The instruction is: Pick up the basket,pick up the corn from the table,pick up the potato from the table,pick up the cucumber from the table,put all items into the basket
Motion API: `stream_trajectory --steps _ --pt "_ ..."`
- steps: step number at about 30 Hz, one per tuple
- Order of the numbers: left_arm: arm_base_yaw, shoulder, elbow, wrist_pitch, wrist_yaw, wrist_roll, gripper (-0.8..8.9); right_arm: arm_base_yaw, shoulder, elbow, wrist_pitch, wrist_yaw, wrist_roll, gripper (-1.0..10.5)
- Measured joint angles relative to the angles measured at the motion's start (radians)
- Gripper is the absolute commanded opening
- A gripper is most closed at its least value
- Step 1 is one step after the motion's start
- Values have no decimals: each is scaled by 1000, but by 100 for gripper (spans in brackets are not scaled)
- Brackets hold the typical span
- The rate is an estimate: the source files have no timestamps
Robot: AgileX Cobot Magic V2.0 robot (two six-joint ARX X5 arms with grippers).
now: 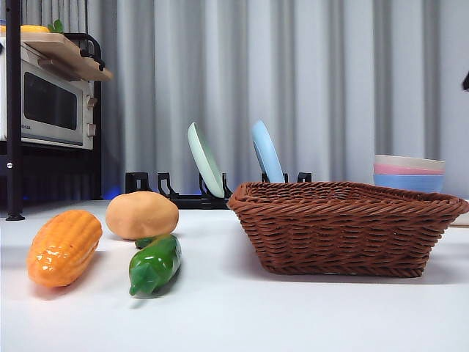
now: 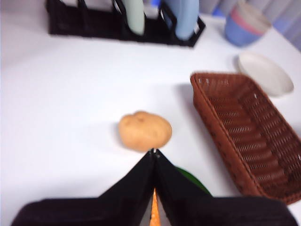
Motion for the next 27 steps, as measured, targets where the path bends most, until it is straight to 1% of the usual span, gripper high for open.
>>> stream_trajectory --steps 4,6,7,9,10,11,12,20,27 --pt "0 75 37 -29 31 35 0 0 111 82 -81 -9 -62 1" --pt "0 92 40 -30 51 51 21 0 159 106 -105 -43 -89 19" --pt "0 97 40 -31 55 55 75 0 177 111 -105 -58 -97 67" --pt "0 100 40 -32 57 59 263 0 214 124 -108 -79 -113 235" --pt "-1 100 40 -32 57 61 326 0 229 129 -108 -80 -116 296" --pt "-2 100 40 -32 57 61 359 1 242 134 -107 -81 -119 333" --pt "-2 100 40 -32 57 62 358 3 257 139 -108 -82 -121 351" --pt "-3 100 40 -33 57 62 355 38 402 195 -108 -81 -124 347" --pt "-3 100 40 -46 57 62 356 67 583 278 -108 -80 -126 347"
